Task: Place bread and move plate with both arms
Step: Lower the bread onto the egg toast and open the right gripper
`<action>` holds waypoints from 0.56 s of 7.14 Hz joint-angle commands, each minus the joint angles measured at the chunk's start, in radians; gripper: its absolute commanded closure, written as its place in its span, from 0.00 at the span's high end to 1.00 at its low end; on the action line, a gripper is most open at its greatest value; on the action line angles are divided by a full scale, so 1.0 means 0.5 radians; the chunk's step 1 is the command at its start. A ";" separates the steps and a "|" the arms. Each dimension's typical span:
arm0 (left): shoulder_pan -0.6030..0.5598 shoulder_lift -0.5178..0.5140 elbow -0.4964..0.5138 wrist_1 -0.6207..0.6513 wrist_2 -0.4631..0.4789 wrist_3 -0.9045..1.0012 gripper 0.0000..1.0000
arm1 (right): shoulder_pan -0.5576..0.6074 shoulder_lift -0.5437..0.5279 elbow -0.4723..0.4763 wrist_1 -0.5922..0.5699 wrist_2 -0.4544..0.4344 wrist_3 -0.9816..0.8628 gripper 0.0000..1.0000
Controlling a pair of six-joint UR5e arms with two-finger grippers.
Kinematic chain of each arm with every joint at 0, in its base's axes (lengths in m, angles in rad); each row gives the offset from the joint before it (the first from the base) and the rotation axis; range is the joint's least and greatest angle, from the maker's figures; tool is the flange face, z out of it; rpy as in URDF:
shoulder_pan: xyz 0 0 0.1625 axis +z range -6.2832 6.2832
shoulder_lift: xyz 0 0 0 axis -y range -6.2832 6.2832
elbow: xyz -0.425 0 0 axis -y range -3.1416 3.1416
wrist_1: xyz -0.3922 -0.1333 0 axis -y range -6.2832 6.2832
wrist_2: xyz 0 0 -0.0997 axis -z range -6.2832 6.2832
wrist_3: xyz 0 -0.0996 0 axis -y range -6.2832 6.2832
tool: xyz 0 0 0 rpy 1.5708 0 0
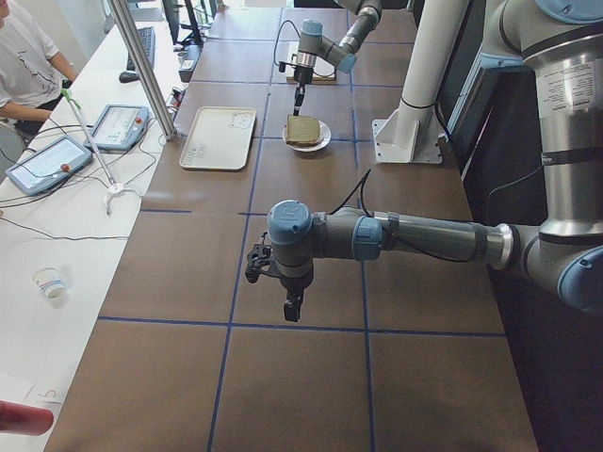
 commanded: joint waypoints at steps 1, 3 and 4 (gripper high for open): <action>0.000 0.000 0.000 0.000 0.000 0.000 1.00 | -0.005 -0.048 -0.039 0.002 -0.004 -0.047 0.00; 0.000 0.000 0.000 0.000 0.000 0.000 1.00 | -0.008 -0.023 -0.091 0.005 -0.007 -0.051 0.04; 0.000 0.000 0.000 0.000 0.000 0.000 1.00 | -0.008 -0.014 -0.091 -0.002 -0.007 -0.032 0.38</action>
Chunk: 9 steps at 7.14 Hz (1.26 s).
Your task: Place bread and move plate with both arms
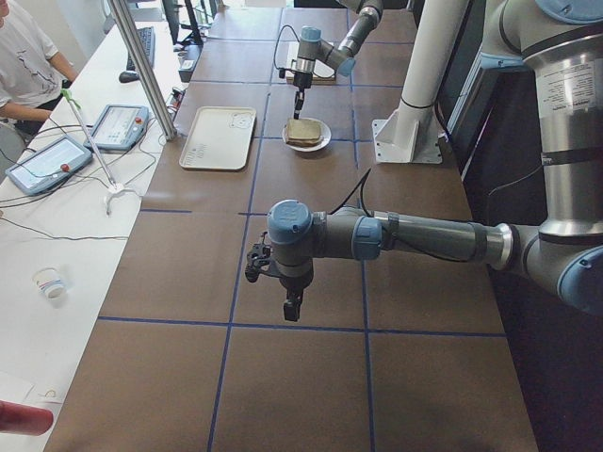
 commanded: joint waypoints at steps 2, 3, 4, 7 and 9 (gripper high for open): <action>0.000 0.000 -0.018 0.003 -0.003 0.000 1.00 | 0.008 0.010 0.005 -0.035 -0.010 0.006 1.00; 0.003 0.000 -0.031 0.003 0.000 0.000 1.00 | 0.093 0.010 0.026 -0.214 0.081 -0.009 1.00; 0.009 -0.012 -0.031 0.000 0.006 -0.003 1.00 | 0.240 0.001 0.060 -0.429 0.268 -0.101 1.00; 0.015 -0.180 0.073 -0.345 0.009 -0.024 1.00 | 0.697 -0.118 0.246 -1.226 0.542 -0.985 1.00; 0.015 -0.270 0.113 -0.383 0.006 -0.003 1.00 | 1.059 -0.506 0.501 -1.515 0.646 -1.819 1.00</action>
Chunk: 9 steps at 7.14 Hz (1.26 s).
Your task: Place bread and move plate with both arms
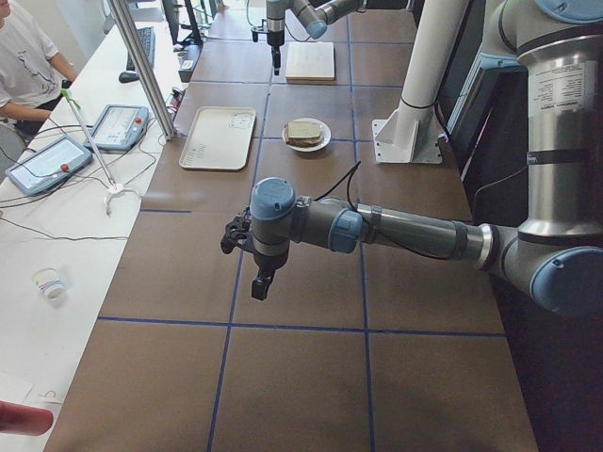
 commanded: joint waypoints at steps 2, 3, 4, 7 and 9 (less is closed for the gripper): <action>0.020 -0.044 0.033 -0.200 -0.007 0.009 1.00 | 0.603 -0.630 0.263 -0.282 0.116 -1.229 1.00; 0.087 -0.019 0.021 -0.277 -0.044 -0.007 1.00 | 0.790 -0.823 0.266 -0.282 0.119 -1.548 1.00; 0.219 -0.019 0.027 -0.293 -0.293 -0.201 1.00 | 0.972 -0.995 0.269 -0.282 0.119 -1.700 1.00; 0.730 -0.050 -0.023 -1.075 -0.259 -1.657 1.00 | 1.047 -1.184 0.257 -0.261 0.107 -1.668 1.00; 1.224 -0.224 0.002 -1.552 0.193 -2.699 1.00 | 1.047 -1.181 0.254 -0.261 0.110 -1.668 1.00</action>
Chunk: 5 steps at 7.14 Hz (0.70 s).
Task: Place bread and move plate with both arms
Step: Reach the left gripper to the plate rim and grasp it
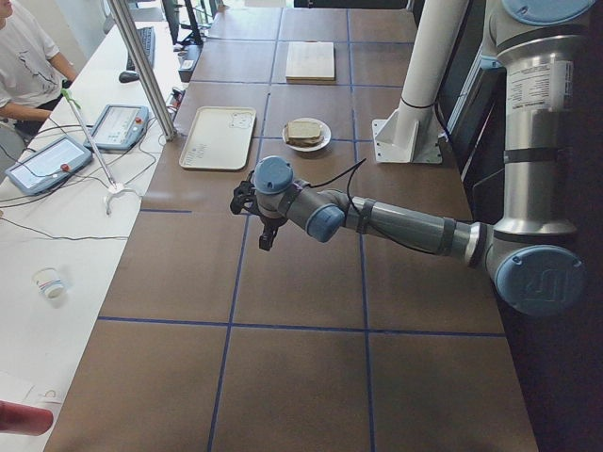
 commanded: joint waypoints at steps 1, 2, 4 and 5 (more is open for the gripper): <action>0.542 -0.228 0.024 -0.326 0.563 -0.940 1.00 | 0.002 -0.002 0.000 0.000 0.001 0.001 1.00; 0.726 -0.351 0.027 -0.333 0.854 -1.235 1.00 | 0.002 0.001 -0.003 0.000 0.001 0.001 1.00; 1.064 -0.536 0.063 -0.409 1.215 -1.611 1.00 | 0.002 0.004 -0.003 0.000 0.001 0.004 1.00; 1.212 -0.603 0.106 -0.443 1.395 -1.670 1.00 | 0.002 0.004 -0.003 0.000 0.001 0.004 1.00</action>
